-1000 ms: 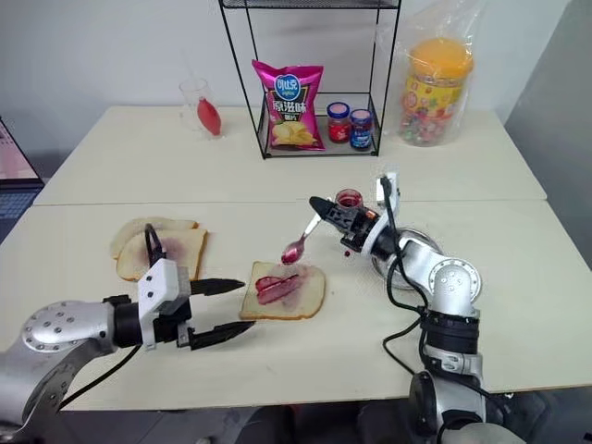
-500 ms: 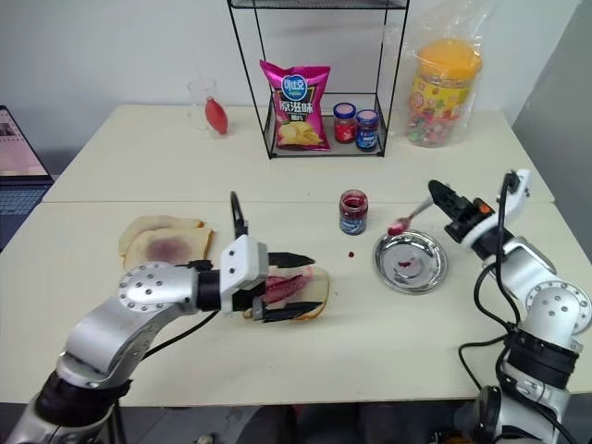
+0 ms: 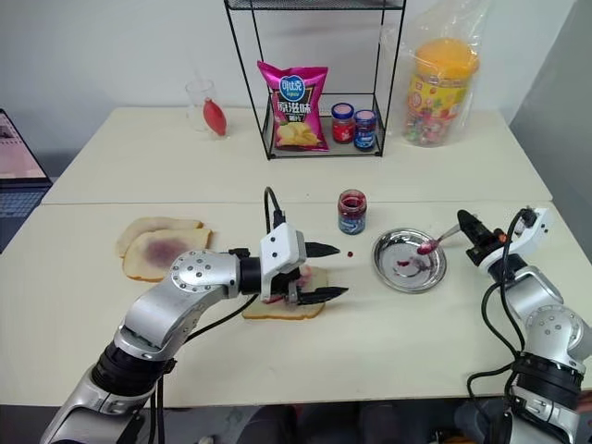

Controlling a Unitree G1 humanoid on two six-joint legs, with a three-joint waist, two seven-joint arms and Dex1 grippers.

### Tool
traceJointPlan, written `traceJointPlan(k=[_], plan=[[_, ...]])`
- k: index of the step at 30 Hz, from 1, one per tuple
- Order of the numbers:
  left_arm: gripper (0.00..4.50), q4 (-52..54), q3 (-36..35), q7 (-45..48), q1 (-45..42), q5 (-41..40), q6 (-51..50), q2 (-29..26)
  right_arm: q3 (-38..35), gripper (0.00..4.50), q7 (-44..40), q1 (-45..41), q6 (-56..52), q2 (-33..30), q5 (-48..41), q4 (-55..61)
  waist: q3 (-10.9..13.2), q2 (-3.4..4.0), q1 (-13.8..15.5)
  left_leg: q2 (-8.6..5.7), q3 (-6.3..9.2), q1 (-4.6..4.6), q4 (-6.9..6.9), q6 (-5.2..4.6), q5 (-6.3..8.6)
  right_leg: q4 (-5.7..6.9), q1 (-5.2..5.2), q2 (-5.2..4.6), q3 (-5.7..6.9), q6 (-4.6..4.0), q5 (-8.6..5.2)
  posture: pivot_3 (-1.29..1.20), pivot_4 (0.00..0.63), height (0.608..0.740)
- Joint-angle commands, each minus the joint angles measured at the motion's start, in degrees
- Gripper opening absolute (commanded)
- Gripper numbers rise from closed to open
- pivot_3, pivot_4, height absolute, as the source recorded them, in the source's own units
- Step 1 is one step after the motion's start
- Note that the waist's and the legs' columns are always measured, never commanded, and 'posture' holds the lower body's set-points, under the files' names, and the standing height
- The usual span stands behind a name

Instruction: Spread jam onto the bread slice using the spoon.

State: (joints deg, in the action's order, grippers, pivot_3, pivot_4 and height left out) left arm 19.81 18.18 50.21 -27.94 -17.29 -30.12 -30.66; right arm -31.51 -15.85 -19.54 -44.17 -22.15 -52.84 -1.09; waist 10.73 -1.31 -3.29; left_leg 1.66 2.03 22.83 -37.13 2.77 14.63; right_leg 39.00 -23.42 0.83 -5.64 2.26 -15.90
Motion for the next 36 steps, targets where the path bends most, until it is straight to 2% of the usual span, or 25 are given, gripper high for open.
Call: traceJointPlan(k=[1,11,13,14,17,28,32,36], plan=[[3.7,-0.4,0.64,-0.14,-1.82,0.21,1.17,2.65,0.25,0.02,-0.82,-0.08,1.82,0.32,0.5,-0.31,0.0,0.0,0.06,0.0,0.0,0.01,-0.02,0.0,0.0,0.0,0.0,0.0,0.0,0.0,0.0,0.0,0.15,0.74],[3.7,-1.36,0.44,0.95,-2.17,0.92,1.32,3.47,0.97,0.02,-1.73,0.97,3.26,0.52,1.87,-2.11,-0.01,0.02,0.03,0.0,0.03,0.0,-0.05,0.0,0.0,0.02,0.02,0.0,0.02,0.01,0.01,0.0,0.15,0.74],[3.7,-1.73,0.65,0.87,-2.48,1.15,1.49,3.8,1.01,0.47,-1.66,0.98,3.7,0.67,2.33,-2.73,-0.01,0.02,0.05,-0.01,0.02,0.0,-0.06,0.0,0.0,0.02,0.03,0.0,0.02,0.01,0.01,0.0,0.15,0.74],[3.7,-2.02,0.83,0.86,-2.61,1.36,1.75,3.98,1.02,0.53,-1.51,0.93,4.03,0.79,2.76,-3.19,-0.01,0.02,0.06,-0.01,0.03,0.0,-0.06,0.0,0.0,0.02,0.03,0.0,0.02,0.01,0.01,0.0,0.15,0.74],[3.7,-2.39,1.03,0.99,-2.83,1.63,2.1,4.37,1.16,1.09,-1.32,0.89,4.54,0.94,3.43,-3.78,-0.01,0.02,0.05,-0.01,0.03,-0.01,-0.07,0.0,0.0,0.02,0.04,0.0,0.02,0.01,0.01,0.0,0.15,0.74],[3.7,-2.63,-0.14,1.29,-3.09,1.49,2.26,4.36,1.71,3.49,-0.44,0.18,6.33,0.95,5.46,-4.01,-0.02,0.03,0.05,0.0,0.03,-0.01,-0.06,0.0,0.0,0.03,0.04,0.0,0.02,0.01,0.01,0.0,0.15,0.74],[3.7,-2.79,-0.57,1.17,-3.24,1.48,2.4,4.33,4.07,4.41,-1.49,0.43,8.28,0.11,8.81,-3.58,-0.02,0.03,0.04,0.0,0.03,-0.01,-0.06,0.0,0.0,0.03,0.04,0.0,0.03,0.01,0.01,0.0,0.15,0.74],[3.7,-2.88,-0.81,1.2,-3.21,1.59,2.65,4.11,5.83,4.47,-3.44,1.14,9.77,-0.18,10.39,-1.67,-0.02,0.03,0.04,0.0,0.03,-0.01,-0.06,0.0,0.0,0.03,0.04,0.0,0.02,0.01,0.01,0.0,0.15,0.74]])
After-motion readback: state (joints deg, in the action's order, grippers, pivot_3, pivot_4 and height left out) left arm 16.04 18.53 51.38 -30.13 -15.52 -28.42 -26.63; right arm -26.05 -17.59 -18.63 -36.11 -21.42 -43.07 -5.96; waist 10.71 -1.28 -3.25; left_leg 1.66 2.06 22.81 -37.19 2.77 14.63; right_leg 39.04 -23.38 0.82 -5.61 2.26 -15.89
